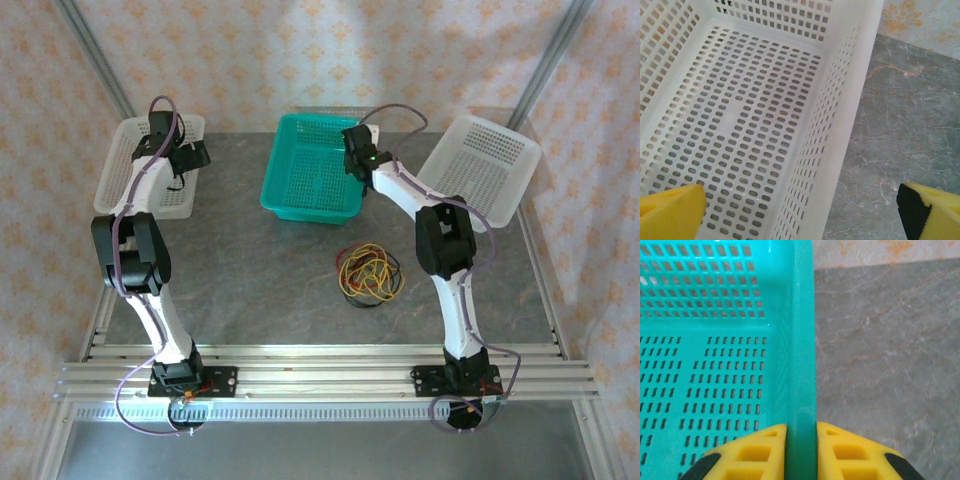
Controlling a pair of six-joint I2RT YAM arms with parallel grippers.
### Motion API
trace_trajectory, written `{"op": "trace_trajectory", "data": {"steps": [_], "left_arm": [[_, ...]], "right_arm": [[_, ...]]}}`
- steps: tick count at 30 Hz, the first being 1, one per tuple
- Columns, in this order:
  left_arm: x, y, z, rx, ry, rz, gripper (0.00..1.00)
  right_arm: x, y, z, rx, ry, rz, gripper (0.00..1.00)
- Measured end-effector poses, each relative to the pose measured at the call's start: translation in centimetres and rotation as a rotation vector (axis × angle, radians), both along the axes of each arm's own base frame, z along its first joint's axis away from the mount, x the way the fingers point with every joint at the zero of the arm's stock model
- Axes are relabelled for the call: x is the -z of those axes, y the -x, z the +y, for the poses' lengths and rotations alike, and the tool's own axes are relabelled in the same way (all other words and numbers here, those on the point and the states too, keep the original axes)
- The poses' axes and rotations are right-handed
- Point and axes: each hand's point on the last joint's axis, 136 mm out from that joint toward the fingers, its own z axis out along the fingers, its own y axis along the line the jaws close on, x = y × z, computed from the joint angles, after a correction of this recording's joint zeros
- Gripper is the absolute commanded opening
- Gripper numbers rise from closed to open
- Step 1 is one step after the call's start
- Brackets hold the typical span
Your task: Untangle the cables
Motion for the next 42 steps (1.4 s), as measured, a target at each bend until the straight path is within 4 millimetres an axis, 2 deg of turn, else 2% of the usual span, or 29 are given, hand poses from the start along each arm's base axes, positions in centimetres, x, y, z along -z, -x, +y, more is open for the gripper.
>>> {"op": "trace_trajectory", "data": {"steps": [4, 8, 13, 18, 21, 26, 31, 33, 38, 42], "left_arm": [[0.3, -0.5, 0.6, 0.001, 0.018, -0.002, 0.99], [0.8, -0.8, 1.2, 0.009, 0.055, -0.001, 1.00], [1.4, -1.9, 1.1, 0.038, 0.096, 0.002, 0.99], [2.2, -3.4, 0.6, 0.087, 0.120, 0.012, 1.00], [3.1, -3.9, 0.2, 0.113, 0.144, 0.026, 0.99], [4.5, -4.2, -1.2, 0.161, 0.208, 0.043, 0.99], [4.6, -4.5, -2.9, 0.210, 0.249, 0.037, 1.00], [4.6, -4.7, -4.2, 0.242, 0.269, 0.035, 0.99], [4.3, -5.0, -6.9, 0.310, 0.311, 0.026, 0.99], [4.1, -5.0, -8.7, 0.373, 0.340, 0.019, 0.99]], "right_arm": [[-0.8, -1.2, -0.3, -0.027, -0.007, 0.002, 0.63], [-2.9, -1.2, 0.5, -0.063, -0.056, -0.021, 0.79], [-7.1, 1.6, 0.8, -0.101, -0.131, -0.056, 0.82], [-11.8, 5.3, -0.4, -0.114, -0.184, -0.132, 0.79], [-13.2, 7.3, -1.7, -0.090, -0.185, -0.157, 0.79], [-12.7, 10.1, -4.7, -0.009, -0.126, -0.159, 0.81], [-11.6, 12.9, -7.6, 0.081, -0.064, -0.146, 0.80], [-11.4, 14.1, -8.6, 0.111, -0.049, -0.145, 0.80], [-11.4, 16.1, -10.5, 0.169, -0.035, -0.159, 0.80], [-10.8, 16.8, -11.2, 0.191, -0.028, -0.154, 0.80]]}}
